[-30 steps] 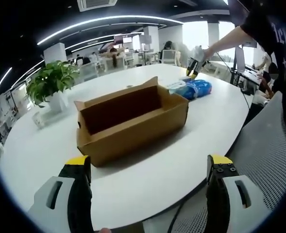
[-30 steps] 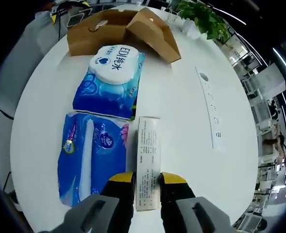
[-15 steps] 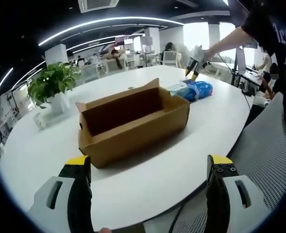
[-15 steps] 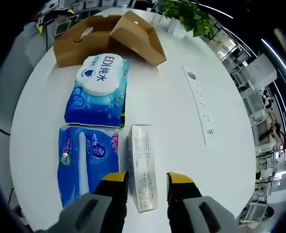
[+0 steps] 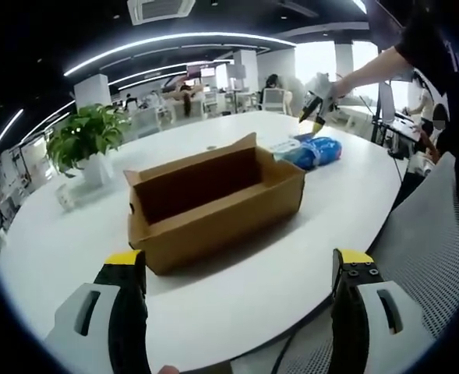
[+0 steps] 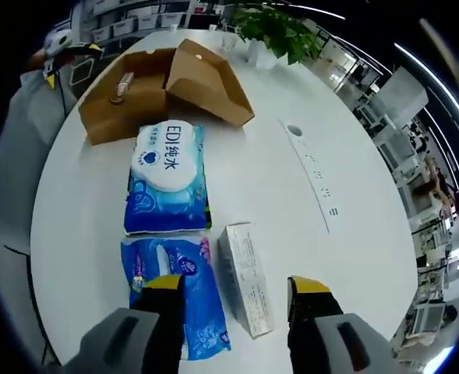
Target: Operate the shoe box by opening the lid, removing the specified soft item, and placing it in the target area until the item is outside and the box remains undamaged.
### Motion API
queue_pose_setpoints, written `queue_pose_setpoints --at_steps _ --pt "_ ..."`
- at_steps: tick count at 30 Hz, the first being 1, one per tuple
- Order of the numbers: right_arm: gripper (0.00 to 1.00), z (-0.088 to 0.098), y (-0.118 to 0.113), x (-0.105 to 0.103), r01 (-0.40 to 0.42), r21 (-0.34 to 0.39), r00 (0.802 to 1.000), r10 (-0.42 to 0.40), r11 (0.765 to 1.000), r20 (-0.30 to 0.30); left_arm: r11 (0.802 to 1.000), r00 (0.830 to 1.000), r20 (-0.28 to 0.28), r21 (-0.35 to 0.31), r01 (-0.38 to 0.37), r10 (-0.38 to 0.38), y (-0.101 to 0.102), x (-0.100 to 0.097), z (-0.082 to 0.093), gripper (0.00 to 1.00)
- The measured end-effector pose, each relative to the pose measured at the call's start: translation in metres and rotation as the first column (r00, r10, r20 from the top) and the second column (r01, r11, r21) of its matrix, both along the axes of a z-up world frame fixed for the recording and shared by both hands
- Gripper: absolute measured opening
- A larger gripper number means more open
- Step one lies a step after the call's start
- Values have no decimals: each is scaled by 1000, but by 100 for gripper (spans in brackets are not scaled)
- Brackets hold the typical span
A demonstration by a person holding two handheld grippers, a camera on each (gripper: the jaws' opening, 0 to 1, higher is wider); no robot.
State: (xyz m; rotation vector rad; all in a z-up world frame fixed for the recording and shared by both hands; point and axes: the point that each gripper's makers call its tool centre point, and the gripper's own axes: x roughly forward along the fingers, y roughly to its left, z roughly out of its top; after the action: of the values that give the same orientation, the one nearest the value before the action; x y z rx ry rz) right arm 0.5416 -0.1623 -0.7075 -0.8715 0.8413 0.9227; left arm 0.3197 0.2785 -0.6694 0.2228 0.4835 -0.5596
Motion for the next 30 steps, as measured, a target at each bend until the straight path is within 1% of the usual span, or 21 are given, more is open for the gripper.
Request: queue_pose_setpoints --at_steps 5,7,9,12,15,19,23,26,30 --pt "59 11 10 -11 47 44 999 -47 998 9 1000 1000 11 -6 6 -6 -1 0 3 99" --pt "67 17 12 -15 83 57 996 -84 995 20 1000 1000 15 -9 7 -7 -2 1 3 99" --pt "73 21 18 -22 109 84 994 -111 991 24 1000 1000 20 -12 6 -6 -2 1 5 99" --pt "75 23 26 -35 118 101 992 -121 988 25 1000 1000 29 -19 4 -4 -1 1 6 99" --pt "80 21 33 -47 132 112 991 -135 985 23 1000 999 32 -25 16 -15 -3 0 7 99" --pt "84 23 43 -59 152 137 987 -157 979 25 999 999 40 -38 21 -19 -4 0 9 99" --pt "91 30 49 -66 190 170 978 -201 967 50 999 998 54 -46 21 -19 -4 1 12 99" --pt "95 38 53 -71 227 210 967 -246 951 71 998 998 56 -55 22 -19 -5 1 13 99" --pt "98 47 56 -76 265 262 951 -296 928 85 998 998 59 -66 24 -20 -6 1 15 99"
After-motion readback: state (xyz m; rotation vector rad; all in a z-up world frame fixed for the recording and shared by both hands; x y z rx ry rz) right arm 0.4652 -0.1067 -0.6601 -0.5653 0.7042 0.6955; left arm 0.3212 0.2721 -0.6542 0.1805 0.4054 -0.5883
